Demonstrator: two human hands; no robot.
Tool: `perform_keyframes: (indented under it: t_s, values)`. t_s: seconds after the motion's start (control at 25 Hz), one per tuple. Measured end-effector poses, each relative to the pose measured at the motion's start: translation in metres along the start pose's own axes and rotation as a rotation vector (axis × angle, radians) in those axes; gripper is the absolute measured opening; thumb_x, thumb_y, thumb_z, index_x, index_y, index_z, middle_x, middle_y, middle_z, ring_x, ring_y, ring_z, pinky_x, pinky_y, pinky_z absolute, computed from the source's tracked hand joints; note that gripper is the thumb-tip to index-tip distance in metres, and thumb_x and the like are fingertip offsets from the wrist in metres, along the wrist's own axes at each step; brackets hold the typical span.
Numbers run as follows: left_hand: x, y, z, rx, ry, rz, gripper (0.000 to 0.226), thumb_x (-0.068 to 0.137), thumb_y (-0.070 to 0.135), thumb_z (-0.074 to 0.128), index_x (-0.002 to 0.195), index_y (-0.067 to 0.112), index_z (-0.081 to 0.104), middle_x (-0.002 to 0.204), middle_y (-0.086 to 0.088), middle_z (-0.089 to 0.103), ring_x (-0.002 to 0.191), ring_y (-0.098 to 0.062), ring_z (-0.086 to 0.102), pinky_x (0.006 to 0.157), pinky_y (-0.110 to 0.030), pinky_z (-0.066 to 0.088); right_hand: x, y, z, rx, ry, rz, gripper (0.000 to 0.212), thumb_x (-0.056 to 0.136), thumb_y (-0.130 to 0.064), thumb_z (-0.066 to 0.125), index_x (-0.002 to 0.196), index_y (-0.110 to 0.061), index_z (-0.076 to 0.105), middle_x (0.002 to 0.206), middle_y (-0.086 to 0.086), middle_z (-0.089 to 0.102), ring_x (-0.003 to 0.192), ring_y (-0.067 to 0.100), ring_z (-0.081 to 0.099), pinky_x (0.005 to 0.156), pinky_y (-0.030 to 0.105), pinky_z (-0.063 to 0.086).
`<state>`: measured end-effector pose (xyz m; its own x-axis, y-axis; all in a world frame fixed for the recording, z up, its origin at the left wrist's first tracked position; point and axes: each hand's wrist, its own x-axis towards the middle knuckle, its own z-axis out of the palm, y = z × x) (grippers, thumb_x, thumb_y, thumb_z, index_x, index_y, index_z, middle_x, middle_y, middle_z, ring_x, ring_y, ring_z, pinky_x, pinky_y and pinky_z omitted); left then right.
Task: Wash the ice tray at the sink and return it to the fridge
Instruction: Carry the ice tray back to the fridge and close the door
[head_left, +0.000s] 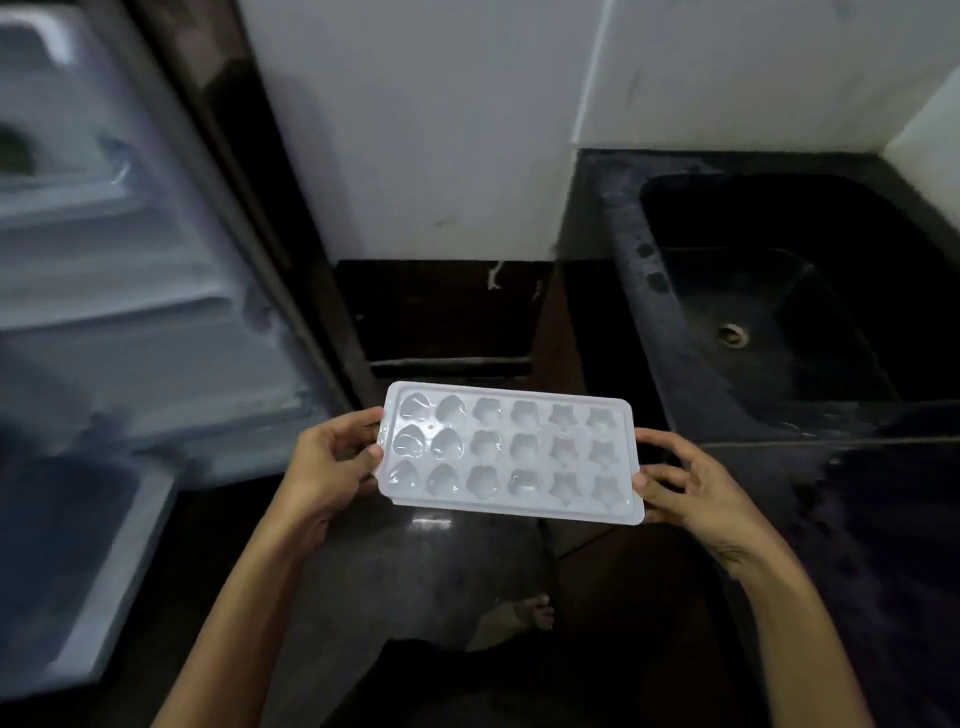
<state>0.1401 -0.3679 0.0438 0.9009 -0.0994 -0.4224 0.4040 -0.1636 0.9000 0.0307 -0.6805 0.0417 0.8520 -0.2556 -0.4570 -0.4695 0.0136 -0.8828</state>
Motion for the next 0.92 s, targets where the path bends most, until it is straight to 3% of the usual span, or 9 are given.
perform_keyframes:
  t_s: [0.12, 0.24, 0.48, 0.72, 0.92]
  values:
    - [-0.039, -0.024, -0.050, -0.055, 0.127, -0.019, 0.035, 0.090, -0.012, 0.048, 0.118, 0.007, 0.059, 0.092, -0.001, 0.067, 0.062, 0.002, 0.067, 0.049, -0.014, 0.051, 0.000, -0.002, 0.047, -0.073, -0.132, 0.004, 0.044, 0.083, -0.003, 0.066, 0.119, -0.027, 0.056, 0.102, 0.014, 0.069, 0.096, 0.023, 0.068, 0.069, 0.033, 0.059]
    - [-0.075, -0.051, -0.092, -0.101, 0.262, -0.060, 0.038, 0.090, -0.012, 0.049, 0.122, 0.005, 0.057, 0.093, -0.002, 0.067, 0.062, 0.003, 0.067, 0.049, -0.014, 0.051, 0.002, -0.001, 0.093, -0.133, -0.269, 0.010, 0.043, 0.083, -0.002, 0.065, 0.116, -0.029, 0.056, 0.101, 0.015, 0.069, 0.092, 0.023, 0.069, 0.062, 0.028, 0.058]
    - [-0.134, -0.096, -0.152, -0.251, 0.561, -0.175, 0.038, 0.089, -0.011, 0.050, 0.122, 0.007, 0.057, 0.096, -0.003, 0.065, 0.061, 0.005, 0.065, 0.047, -0.011, 0.048, 0.021, -0.012, 0.188, -0.275, -0.565, 0.029, 0.045, 0.083, 0.000, 0.065, 0.119, -0.024, 0.056, 0.101, 0.018, 0.068, 0.092, 0.028, 0.069, 0.064, 0.031, 0.059]
    - [-0.166, -0.117, -0.197, -0.431, 0.898, -0.260, 0.038, 0.089, -0.010, 0.052, 0.122, 0.006, 0.058, 0.109, -0.010, 0.064, 0.081, -0.008, 0.062, 0.048, -0.014, 0.050, 0.061, -0.041, 0.307, -0.434, -0.892, 0.020, 0.045, 0.082, 0.005, 0.064, 0.119, -0.019, 0.056, 0.100, 0.023, 0.067, 0.086, 0.026, 0.068, 0.058, 0.027, 0.057]
    - [-0.163, -0.116, -0.227, -0.565, 1.130, -0.282, 0.038, 0.089, -0.010, 0.052, 0.122, 0.007, 0.058, 0.104, -0.005, 0.064, 0.084, -0.008, 0.062, 0.050, -0.016, 0.053, 0.097, -0.077, 0.412, -0.550, -1.144, 0.011, 0.042, 0.085, 0.009, 0.058, 0.117, -0.018, 0.056, 0.085, 0.014, 0.064, 0.074, 0.019, 0.067, 0.055, 0.024, 0.055]
